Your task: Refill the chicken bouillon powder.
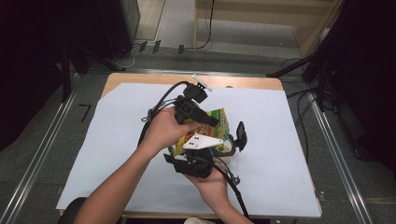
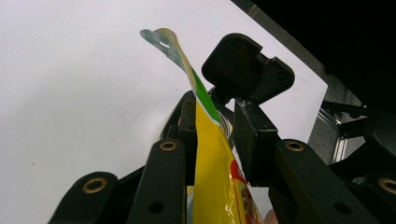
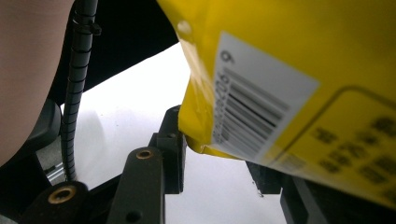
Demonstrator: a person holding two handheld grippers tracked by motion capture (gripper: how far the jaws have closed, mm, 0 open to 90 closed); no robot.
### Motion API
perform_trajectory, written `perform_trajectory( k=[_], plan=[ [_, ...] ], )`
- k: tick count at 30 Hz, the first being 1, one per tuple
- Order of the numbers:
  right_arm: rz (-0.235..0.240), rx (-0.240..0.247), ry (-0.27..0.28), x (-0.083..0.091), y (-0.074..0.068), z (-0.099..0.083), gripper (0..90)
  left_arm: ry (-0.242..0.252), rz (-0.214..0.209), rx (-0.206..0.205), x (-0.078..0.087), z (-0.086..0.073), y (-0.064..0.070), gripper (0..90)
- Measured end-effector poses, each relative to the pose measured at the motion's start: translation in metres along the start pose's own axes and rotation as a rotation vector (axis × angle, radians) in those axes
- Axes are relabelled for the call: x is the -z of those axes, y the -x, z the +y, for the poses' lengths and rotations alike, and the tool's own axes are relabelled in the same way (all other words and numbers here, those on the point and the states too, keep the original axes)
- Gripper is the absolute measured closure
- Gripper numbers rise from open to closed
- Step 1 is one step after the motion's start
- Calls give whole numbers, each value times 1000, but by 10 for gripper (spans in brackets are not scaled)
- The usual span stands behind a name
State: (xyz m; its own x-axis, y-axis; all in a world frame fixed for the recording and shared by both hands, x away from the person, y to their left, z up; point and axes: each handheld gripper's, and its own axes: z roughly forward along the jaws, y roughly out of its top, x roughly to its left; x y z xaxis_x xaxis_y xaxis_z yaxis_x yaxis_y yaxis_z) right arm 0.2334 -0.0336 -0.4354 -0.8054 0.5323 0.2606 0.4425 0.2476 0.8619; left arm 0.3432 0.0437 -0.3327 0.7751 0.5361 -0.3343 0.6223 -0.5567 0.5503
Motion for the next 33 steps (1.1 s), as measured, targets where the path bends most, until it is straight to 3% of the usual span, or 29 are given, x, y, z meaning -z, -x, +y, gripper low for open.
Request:
perform_trajectory(
  k=[10, 21, 33],
  plan=[
    [4, 10, 5, 0, 0, -1, 635, -6, -2, -2, 0, 0, 2, 739],
    [6, 45, -1, -2, -2, -3, 643, -15, -32, 25, 1, -3, -4, 739],
    [3, 71, 3, -3, -1, -9, 624, -45, -39, 35, -1, -6, -5, 750]
  ],
)
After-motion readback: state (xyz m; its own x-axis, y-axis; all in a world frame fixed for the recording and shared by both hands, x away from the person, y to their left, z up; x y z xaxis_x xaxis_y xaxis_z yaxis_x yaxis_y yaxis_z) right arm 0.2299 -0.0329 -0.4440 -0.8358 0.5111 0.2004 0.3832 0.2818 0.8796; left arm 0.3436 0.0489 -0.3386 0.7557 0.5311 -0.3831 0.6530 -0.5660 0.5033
